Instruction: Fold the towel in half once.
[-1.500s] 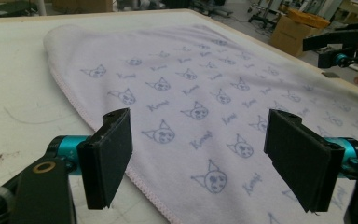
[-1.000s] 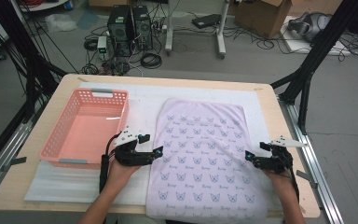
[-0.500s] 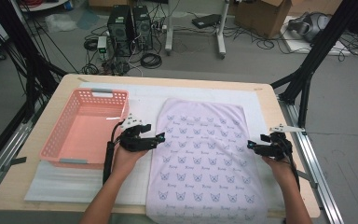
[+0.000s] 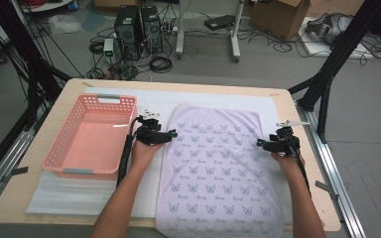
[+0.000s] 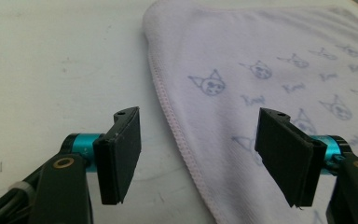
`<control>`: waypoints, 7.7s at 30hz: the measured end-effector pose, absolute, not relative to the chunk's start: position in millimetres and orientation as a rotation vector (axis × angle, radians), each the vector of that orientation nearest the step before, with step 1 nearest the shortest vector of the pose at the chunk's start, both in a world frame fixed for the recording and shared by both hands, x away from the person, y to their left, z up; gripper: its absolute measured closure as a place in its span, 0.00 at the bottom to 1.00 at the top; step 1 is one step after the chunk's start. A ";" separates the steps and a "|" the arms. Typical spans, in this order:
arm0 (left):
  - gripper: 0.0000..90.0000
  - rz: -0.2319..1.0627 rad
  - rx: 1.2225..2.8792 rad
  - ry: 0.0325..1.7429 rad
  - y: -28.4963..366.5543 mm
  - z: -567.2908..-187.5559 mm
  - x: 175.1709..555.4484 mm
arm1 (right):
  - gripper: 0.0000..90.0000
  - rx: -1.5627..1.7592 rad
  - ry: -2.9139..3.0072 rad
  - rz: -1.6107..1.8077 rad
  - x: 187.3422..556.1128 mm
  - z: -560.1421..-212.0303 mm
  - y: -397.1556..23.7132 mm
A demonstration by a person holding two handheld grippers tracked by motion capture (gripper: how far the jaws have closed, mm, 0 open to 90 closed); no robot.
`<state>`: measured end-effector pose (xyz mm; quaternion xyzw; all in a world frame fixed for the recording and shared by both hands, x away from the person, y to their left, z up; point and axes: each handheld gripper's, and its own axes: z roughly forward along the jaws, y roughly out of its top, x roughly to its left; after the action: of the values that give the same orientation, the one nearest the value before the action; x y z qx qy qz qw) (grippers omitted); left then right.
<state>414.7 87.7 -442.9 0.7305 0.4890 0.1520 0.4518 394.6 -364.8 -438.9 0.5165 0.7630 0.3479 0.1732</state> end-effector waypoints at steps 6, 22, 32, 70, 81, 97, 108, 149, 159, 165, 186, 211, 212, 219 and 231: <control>0.40 0.423 1.855 1.225 81.6 -451.7 424.5 | 0.51 1.488 2.144 0.975 402.2 -441.6 -362.1; 0.91 0.542 1.971 1.128 68.0 -450.6 418.8 | 0.94 1.438 2.179 0.840 403.1 -436.5 -340.4; 0.98 0.562 1.907 1.188 73.0 -442.6 422.9 | 0.96 1.417 2.115 0.840 402.4 -433.8 -339.4; 0.98 0.474 1.737 1.121 98.5 -386.9 389.8 | 0.96 1.355 2.046 1.131 377.6 -379.7 -352.5; 0.98 0.433 1.754 1.012 101.8 -401.2 337.8 | 0.96 1.362 2.060 1.226 328.5 -395.5 -361.5; 0.98 0.376 1.824 0.958 107.3 -442.1 293.9 | 0.96 1.356 2.127 1.180 277.9 -431.7 -345.8; 0.53 0.372 1.767 1.074 107.8 -437.5 331.1 | 0.68 1.426 2.028 1.132 286.3 -425.4 -341.2; 0.96 0.311 1.749 1.127 89.8 -419.9 367.4 | 0.96 1.406 2.112 1.018 346.6 -413.8 -338.2; 0.96 0.346 1.748 1.020 97.0 -407.2 324.3 | 0.96 1.310 2.103 1.126 305.5 -408.1 -346.0; 0.96 0.342 1.743 0.987 100.5 -412.2 301.6 | 0.96 1.297 2.078 1.176 284.9 -409.8 -348.7; 0.95 0.281 1.772 0.903 121.4 -431.6 240.2 | 0.97 1.237 2.121 1.191 212.9 -415.7 -360.7; 0.55 0.281 1.836 0.845 127.2 -434.6 208.1 | 0.80 1.169 2.203 1.143 169.3 -423.6 -373.3; 0.51 0.286 1.824 0.850 128.0 -432.9 210.9 | 0.75 1.193 2.164 1.167 170.5 -419.9 -376.4; 0.48 0.322 1.817 0.837 127.0 -425.2 239.0 | 0.71 1.283 2.056 1.171 210.9 -407.5 -382.0; 0.46 0.341 1.831 0.904 125.4 -431.2 279.0 | 0.96 1.421 2.118 0.911 307.0 -440.8 -344.6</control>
<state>279.0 125.4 -431.2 0.7606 0.3755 0.1416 0.5104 307.0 -344.6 -440.8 0.5125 0.7638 0.3284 0.2148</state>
